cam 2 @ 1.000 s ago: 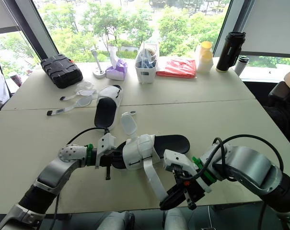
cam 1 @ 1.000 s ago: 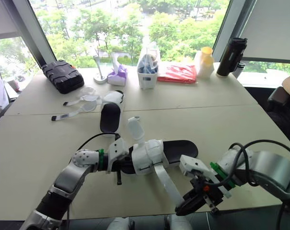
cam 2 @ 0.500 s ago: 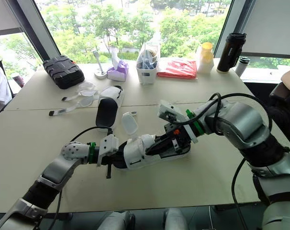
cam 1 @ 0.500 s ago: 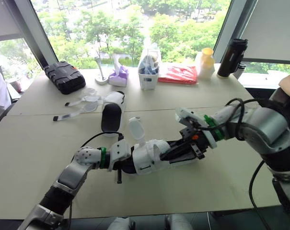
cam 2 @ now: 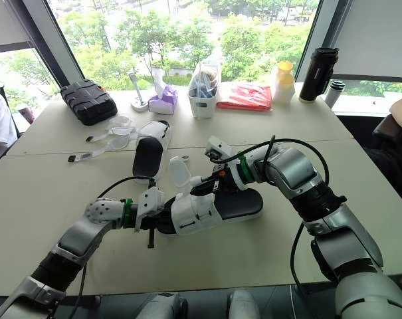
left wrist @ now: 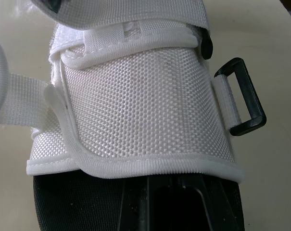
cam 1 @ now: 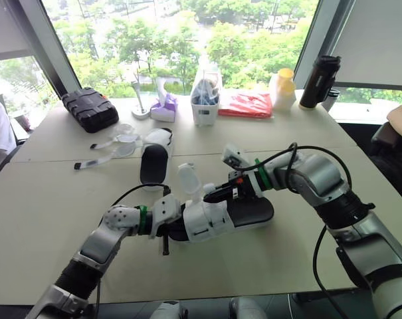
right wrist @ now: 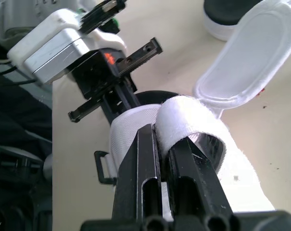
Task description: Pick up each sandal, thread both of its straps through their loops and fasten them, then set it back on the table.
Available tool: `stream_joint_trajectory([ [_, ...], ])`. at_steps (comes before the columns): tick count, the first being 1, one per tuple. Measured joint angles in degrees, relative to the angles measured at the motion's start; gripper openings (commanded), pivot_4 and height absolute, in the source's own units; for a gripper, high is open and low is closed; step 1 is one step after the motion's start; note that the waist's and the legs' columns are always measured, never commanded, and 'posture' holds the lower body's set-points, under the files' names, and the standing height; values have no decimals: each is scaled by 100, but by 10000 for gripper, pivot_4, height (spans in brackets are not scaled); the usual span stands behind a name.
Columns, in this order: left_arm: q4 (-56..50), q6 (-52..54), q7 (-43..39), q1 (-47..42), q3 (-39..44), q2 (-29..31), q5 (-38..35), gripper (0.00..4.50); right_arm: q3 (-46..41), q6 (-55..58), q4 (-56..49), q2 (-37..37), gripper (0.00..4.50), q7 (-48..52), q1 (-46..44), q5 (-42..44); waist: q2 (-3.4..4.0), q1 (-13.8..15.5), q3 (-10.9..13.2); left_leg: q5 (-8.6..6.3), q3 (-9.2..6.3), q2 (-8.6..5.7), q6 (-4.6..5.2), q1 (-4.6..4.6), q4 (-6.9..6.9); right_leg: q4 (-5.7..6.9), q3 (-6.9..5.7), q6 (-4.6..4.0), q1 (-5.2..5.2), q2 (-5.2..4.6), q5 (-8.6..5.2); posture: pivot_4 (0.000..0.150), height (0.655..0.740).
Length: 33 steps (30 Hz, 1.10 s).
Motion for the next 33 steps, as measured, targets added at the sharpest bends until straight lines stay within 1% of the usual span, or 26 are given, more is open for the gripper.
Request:
stream_joint_trajectory([
  [1, -2, 0, 6, 4, 0, 0, 0, 0, -3, 4, 29, 54, 10374, -86, -17, -48, 1, 1, -1, 0, -1, 0, 0, 0, 0, 0, 0, 0, 0, 0, 0, 1500, 7400],
  [3, -9, 1, 7, 7, -1, 0, -1, 0, -1, 15, 116, 77, 19844, -213, -26, -196, 0, 4, -3, 0, -1, 0, 0, -2, 0, 1, 0, 0, -1, 1, 0, 1500, 7400],
  [5, -24, 1, 1, 23, 14, 0, -2, 0, 1, 21, 248, 74, 30356, -297, -24, -318, 1, -3, -3, 0, 1, -1, 0, -2, -2, 0, 1, 0, -4, 0, 0, 1500, 7400],
  [7, -33, 6, 3, 41, 28, 3, -2, 0, -2, -45, 420, 140, 38960, -424, -25, -480, 2, -6, -6, 0, 1, 0, 0, -1, -5, 1, 1, 0, -6, 1, 0, 1500, 7400],
  [12, -50, 32, 21, 45, 27, 2, -2, 0, -70, -372, 1081, 454, 38960, -664, -83, -812, 7, -7, -11, 0, 1, 0, 0, -2, -5, 2, 1, 0, -6, 2, 0, 1500, 7400],
  [18, -53, 34, 26, 49, 29, 2, -2, 0, -163, -379, 1929, 655, 38960, -684, -402, -1064, 11, -11, -14, 0, 1, -1, 0, -2, -7, 2, 1, -1, -7, 2, 0, 1500, 7400],
  [25, -55, 38, 27, 46, 29, 0, -2, 0, -233, -56, 3192, 1088, 38960, -439, -978, -1143, 14, -12, -15, 0, 0, -4, 0, -4, -7, 4, 2, -2, -10, 2, 1, 1500, 7400],
  [30, -55, 38, 29, 48, 31, 0, -2, 0, -367, 258, 3500, 1157, 38960, -123, -1185, -1100, 16, -13, -16, 0, 0, -4, 0, -4, -7, 6, 2, -2, -13, 2, 1, 1500, 7400],
  [31, -55, 38, 31, 50, 31, 0, -2, 0, -379, 259, 3500, 1161, 36698, -73, -1198, -1101, 17, -14, -16, 0, 0, -4, 0, -4, -7, 6, 3, -2, -12, 2, 1, 1500, 7400],
  [33, -56, 38, 36, 54, 33, 0, -2, 0, -401, 258, 3500, 1194, 30277, -35, -1199, -1106, 17, -16, -16, 0, 0, -4, 0, -4, -7, 6, 3, -2, -13, 2, 1, 1500, 7400],
])
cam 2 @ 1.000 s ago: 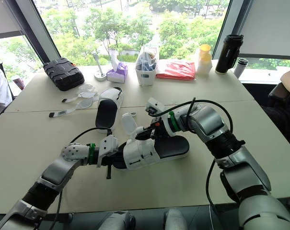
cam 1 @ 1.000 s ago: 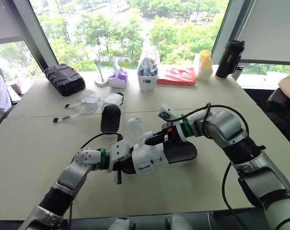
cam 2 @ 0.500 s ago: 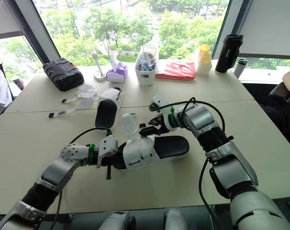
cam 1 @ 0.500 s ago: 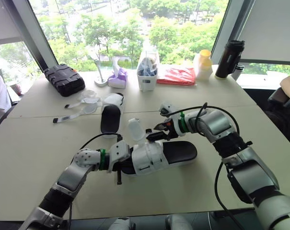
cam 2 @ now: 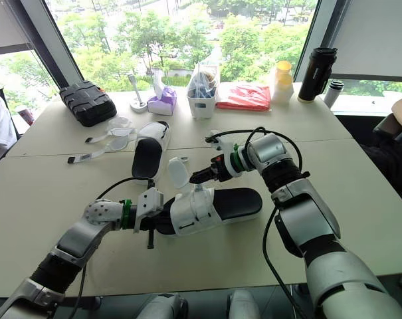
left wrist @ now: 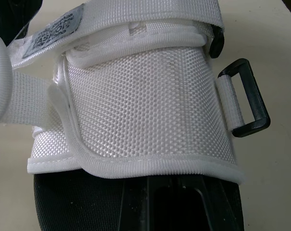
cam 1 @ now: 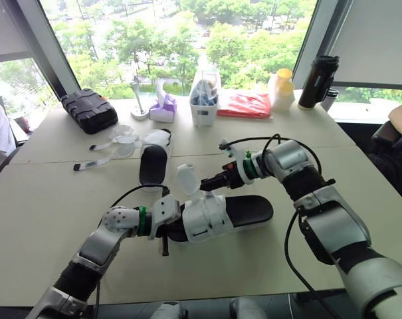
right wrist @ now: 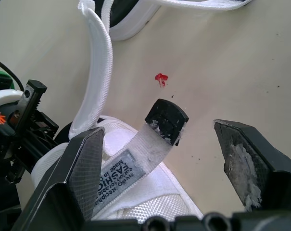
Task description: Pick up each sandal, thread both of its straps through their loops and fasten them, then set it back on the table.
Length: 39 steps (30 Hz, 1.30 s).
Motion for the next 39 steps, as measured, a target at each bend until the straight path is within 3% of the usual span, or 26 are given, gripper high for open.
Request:
stream_joint_trajectory([
  [6, -9, -1, 22, 10, 0, 0, 0, 0, -115, -4, 0, 68, 508, 20, 0, -2, 1, 0, 0, 0, 0, 0, 0, 0, 0, 1, 0, 0, 0, 0, 0, 1500, 7400],
  [15, -8, 0, 24, -3, -5, 0, 0, 0, -386, 113, -369, -13, 508, 202, 27, 116, 2, 3, -1, 1, -1, 0, -1, -2, 1, 3, 1, 0, -2, 0, 0, 1500, 7400],
  [25, 21, -9, -77, -53, -24, 51, 41, 0, -1372, 845, -2503, -369, 508, 335, 479, 1340, 2, -20, -1, 0, -1, 2, -1, -2, -1, 3, 0, 1, -3, 0, 0, 1500, 7400],
  [31, 37, -107, -185, -101, -47, 102, 130, 0, -1390, 800, -2430, -297, 508, 142, 489, 1403, 2, -44, -1, 0, 0, 3, -1, -2, -3, 3, 0, 1, -5, 1, 0, 1500, 7400],
  [39, 59, -172, -217, -113, -57, 137, 152, 0, -1113, -203, -1023, 55, 508, -28, 410, 845, 3, -91, -3, 1, -2, 1, -1, 0, -3, 3, 0, 0, -2, 1, 0, 1500, 7400],
])
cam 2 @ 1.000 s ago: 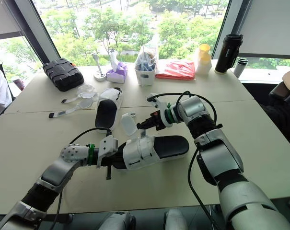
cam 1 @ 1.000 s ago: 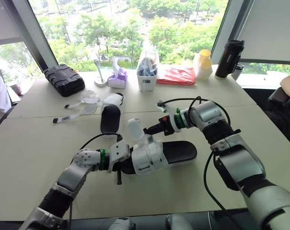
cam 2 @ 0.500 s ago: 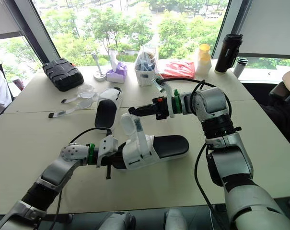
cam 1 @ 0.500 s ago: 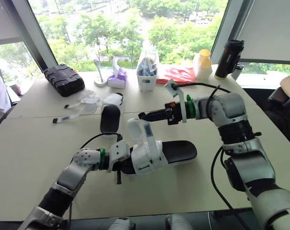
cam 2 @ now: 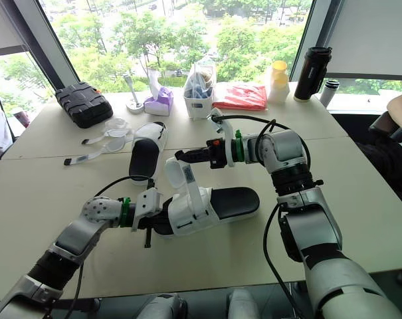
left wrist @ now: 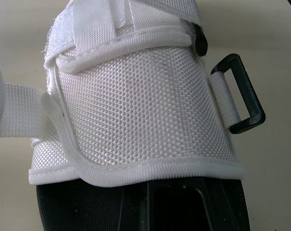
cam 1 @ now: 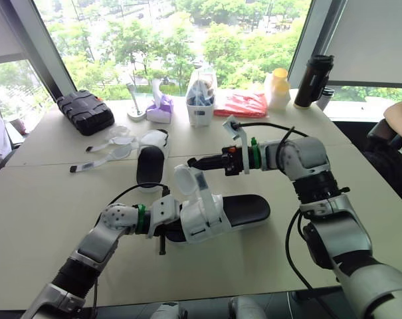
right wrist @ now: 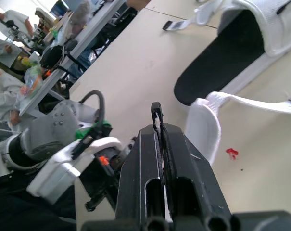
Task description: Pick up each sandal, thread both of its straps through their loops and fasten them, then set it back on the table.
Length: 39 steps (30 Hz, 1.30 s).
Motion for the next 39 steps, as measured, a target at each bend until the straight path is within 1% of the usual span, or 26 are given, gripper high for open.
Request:
stream_joint_trajectory([
  [6, -21, 1, 33, 30, 3, 2, 0, 0, 156, -625, 1017, 112, 508, 37, -14, -457, 2, -12, -4, 0, 0, -1, 0, 3, 0, 0, 1, 0, 3, 0, 0, 1500, 7400],
  [12, -57, 3, 80, 64, 3, 17, 0, 0, 207, -963, 1575, 218, 508, 46, -18, -786, 4, -18, -5, 0, 0, -1, 0, 4, 0, 0, 1, 0, 4, 0, 0, 1500, 7400],
  [18, -59, 9, 122, 90, 5, 42, 0, 0, 340, -1209, 1702, 399, 508, -54, -17, -1096, 16, -40, -28, 0, 1, -1, 0, 11, 0, 3, 2, -1, 6, 1, 0, 1500, 7400],
  [23, -57, 14, 141, 101, -3, 40, 8, 0, 895, -1371, 1423, 278, 508, 166, 86, -1520, 18, -44, -51, 0, 0, -1, 0, 13, -1, 3, 2, 0, 10, 2, 0, 1500, 7400],
  [24, -57, 14, 143, 101, -8, 38, 8, 0, 996, -1475, 1299, 222, 3011, 220, 148, -1583, 18, -41, -54, 0, 0, -1, 0, 13, -1, 3, 2, 1, 10, 2, 0, 1500, 7400],
  [26, -57, 14, 143, 101, -13, 34, 8, 0, 1193, -1690, 1070, 102, 9953, 282, 247, -1781, 21, -36, -57, 0, 0, -1, 0, 12, -1, 2, 2, 1, 10, 2, -1, 1500, 7400],
  [28, -59, 13, 140, 102, -15, 29, 8, 0, 1326, -1830, 936, -100, 19444, 314, 358, -1986, 20, -29, -58, 0, -1, -1, 0, 10, -3, 1, 1, 1, 10, 2, -1, 1500, 7400],
  [30, -62, 13, 130, 101, -14, 31, 8, 0, 1333, -2020, 733, -272, 30054, 315, 474, -2104, 25, -36, -61, 0, 0, -1, 0, 10, -8, -1, 3, 1, 7, 2, -1, 1500, 7400],
  [34, -62, 13, 130, 102, -12, 31, 8, 0, 1431, -2460, 375, -383, 30054, 309, 594, -2384, 28, -35, -64, 0, -1, -1, 0, 11, -14, -1, 2, 1, 6, 1, -2, 1500, 7400],
  [36, -61, 13, 135, 102, -13, 28, 8, 0, 1503, -2792, 357, -362, 30054, 148, 648, -2594, 28, -32, -64, 0, -1, -1, 0, 10, -13, -2, 2, 1, 6, 2, -2, 1500, 7400],
  [39, -53, 13, 139, 99, -11, 29, 8, 0, 1422, -3001, 517, -244, 30054, -123, 651, -2675, 27, -35, -64, 0, -1, -1, -1, 11, -12, -1, 2, 1, 6, 2, -1, 1500, 7400],
])
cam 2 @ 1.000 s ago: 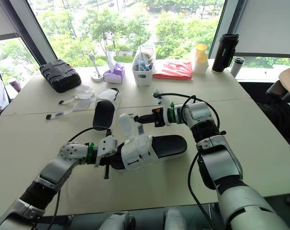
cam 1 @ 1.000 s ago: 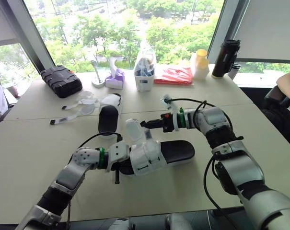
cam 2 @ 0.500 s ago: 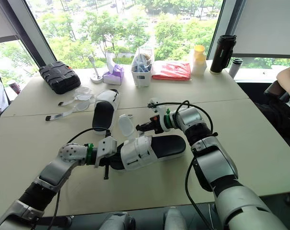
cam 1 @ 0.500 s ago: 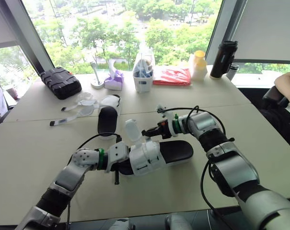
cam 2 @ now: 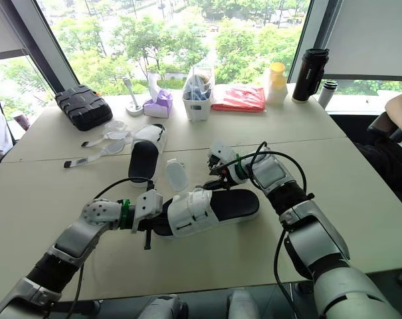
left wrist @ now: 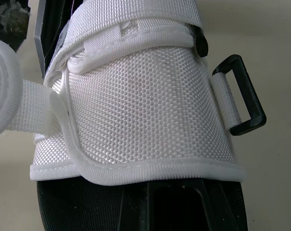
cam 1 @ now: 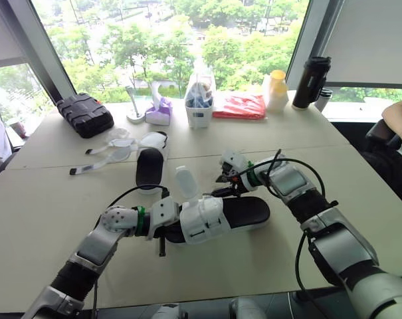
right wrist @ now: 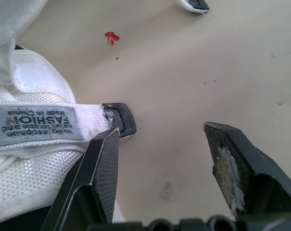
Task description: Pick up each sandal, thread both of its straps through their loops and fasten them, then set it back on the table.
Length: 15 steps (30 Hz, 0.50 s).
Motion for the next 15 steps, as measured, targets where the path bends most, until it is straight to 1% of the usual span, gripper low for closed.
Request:
stream_joint_trajectory([
  [4, 7, 0, 1, -18, 2, -3, 0, 0, -563, -5, 454, 263, 30054, -345, -331, 147, 3, 4, 2, 1, 0, 0, -1, -6, 1, 1, 2, -1, -8, 0, 1, 1500, 7400],
  [7, 8, 0, -4, -20, 1, -6, 0, 0, -974, 244, 537, 264, 30054, -328, -879, 366, 3, 7, 2, 1, -1, 0, -1, -6, 0, 0, 2, -1, -8, 0, 0, 1500, 7400],
  [9, 10, 0, -4, -22, 0, -6, 0, 0, -1230, 750, 648, 293, 30054, -212, -1198, 626, 2, 7, 2, 1, -3, 0, 0, -6, -1, 0, 2, -2, -6, 0, 0, 1500, 7400],
  [11, 11, 0, -4, -22, -1, -6, 0, 0, -1444, 1574, 780, 315, 30054, 62, -1448, 986, 2, 8, 2, 0, -3, 0, 0, -6, -1, 0, 2, -3, -6, 0, 0, 1500, 7400],
  [13, 12, 0, -5, -24, -1, -6, 0, 0, -1479, 2222, 810, 317, 30054, 308, -1525, 1214, 2, 8, 2, 0, -4, 0, 0, -6, -1, 0, 2, -3, -6, 0, 0, 1500, 7400],
  [15, 17, -1, -6, -29, -1, -6, 0, 0, -1474, 2640, 822, 357, 30054, 445, -1501, 1350, 3, 5, 2, 0, -3, 0, 0, -8, -1, 0, 2, -3, -7, 0, 0, 1500, 7400],
])
